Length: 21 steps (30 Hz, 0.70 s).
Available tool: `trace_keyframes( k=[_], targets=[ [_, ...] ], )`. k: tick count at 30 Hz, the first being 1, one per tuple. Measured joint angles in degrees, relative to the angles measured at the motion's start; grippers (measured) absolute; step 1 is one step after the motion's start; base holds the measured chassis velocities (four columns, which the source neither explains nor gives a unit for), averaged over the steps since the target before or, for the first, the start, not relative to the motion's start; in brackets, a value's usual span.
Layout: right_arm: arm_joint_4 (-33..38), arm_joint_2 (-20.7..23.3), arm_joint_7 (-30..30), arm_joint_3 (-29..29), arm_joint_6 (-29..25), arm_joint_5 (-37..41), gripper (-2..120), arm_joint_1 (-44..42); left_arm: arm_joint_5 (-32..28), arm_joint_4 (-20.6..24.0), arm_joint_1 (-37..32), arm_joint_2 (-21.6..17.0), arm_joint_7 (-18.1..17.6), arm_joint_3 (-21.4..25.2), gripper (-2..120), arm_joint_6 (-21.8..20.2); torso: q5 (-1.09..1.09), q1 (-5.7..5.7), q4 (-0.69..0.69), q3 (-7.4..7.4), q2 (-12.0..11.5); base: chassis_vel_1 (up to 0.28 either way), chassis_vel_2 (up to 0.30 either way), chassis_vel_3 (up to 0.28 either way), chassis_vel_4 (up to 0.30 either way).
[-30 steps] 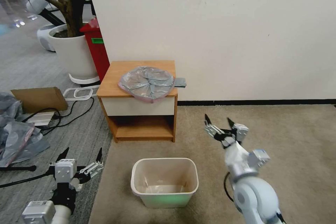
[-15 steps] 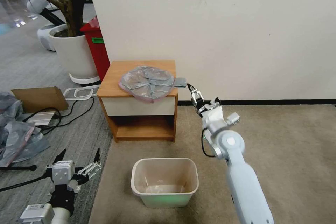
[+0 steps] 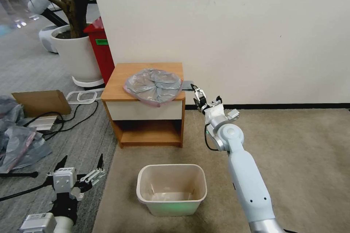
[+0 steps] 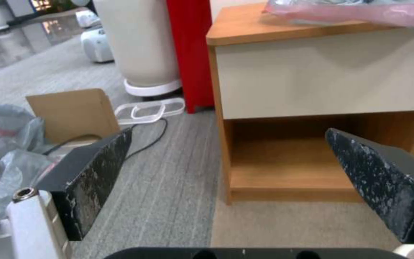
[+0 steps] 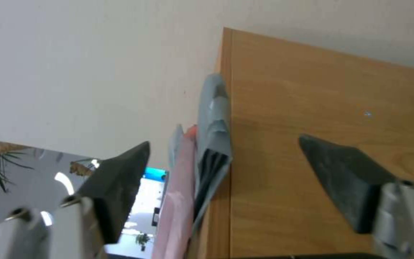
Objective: Pick up the garbage bag from the table and place it over the trash can.
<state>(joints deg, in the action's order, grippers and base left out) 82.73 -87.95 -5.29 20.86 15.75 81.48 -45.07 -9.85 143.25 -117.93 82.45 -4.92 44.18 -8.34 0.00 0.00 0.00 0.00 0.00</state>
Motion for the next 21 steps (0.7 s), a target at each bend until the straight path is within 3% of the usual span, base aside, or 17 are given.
trace_keyframes(
  k=[2, 7, 10, 12, 15, 17, 20, 21],
  targets=[
    [-0.8, -0.1, 0.3, -0.4, -0.2, -0.4, 69, 1.0, 0.2, 0.0, 0.0, 0.2, 0.1, 0.0, 100, 0.1, 0.00, 0.00, 0.00, 0.00, 0.0, 0.000, 0.000, 0.000, 0.000],
    [-2.1, -0.6, 0.8, -0.7, -0.5, -1.2, 57, 2.3, 1.0, 0.0, -0.2, 1.3, 0.5, 0.0, 100, 0.3, 0.00, 0.00, 0.01, 0.00, 0.0, 0.000, 0.000, 0.000, 0.000],
    [-2.4, -0.6, 0.8, -0.8, -0.5, -1.4, 39, 2.7, 1.1, 0.0, -0.2, 1.4, 0.5, 0.0, 100, 0.3, 0.00, 0.00, 0.00, 0.00, 0.0, 0.000, 0.000, 0.000, 0.000],
    [-2.4, -0.7, 0.8, -0.8, -0.5, -1.4, 37, 2.8, 1.2, 0.0, -0.2, 1.5, 0.6, 0.0, 100, 0.3, 0.00, 0.00, 0.00, 0.00, 0.0, 0.000, 0.000, 0.000, 0.000],
    [-2.4, -0.7, 0.9, -0.9, -0.5, -1.5, 22, 2.7, 1.4, 0.0, -0.2, 1.8, 0.6, 0.1, 100, 0.5, 0.00, 0.00, 0.01, 0.00, 0.0, 0.000, 0.000, 0.000, 0.000],
    [-2.4, -0.7, 0.9, -0.9, -0.5, -1.5, 21, 2.7, 1.4, 0.0, -0.2, 1.8, 0.6, 0.1, 100, 0.5, 0.00, 0.00, 0.00, 0.00, 0.0, 0.000, 0.000, 0.000, 0.000],
    [-2.1, -0.7, 0.9, -0.9, -0.5, -1.9, 4, 2.5, 1.4, 0.0, -0.1, 2.0, 0.6, 0.1, 100, 0.5, 0.00, 0.00, 0.01, 0.00, 0.0, 0.000, 0.000, 0.000, 0.000],
    [-2.1, -0.7, 0.9, -0.9, -0.5, -1.9, 4, 2.5, 1.4, 0.0, -0.1, 2.0, 0.6, 0.1, 100, 0.5, 0.00, 0.00, 0.01, 0.00, 0.0, 0.000, 0.000, 0.000, 0.000]
  ],
)
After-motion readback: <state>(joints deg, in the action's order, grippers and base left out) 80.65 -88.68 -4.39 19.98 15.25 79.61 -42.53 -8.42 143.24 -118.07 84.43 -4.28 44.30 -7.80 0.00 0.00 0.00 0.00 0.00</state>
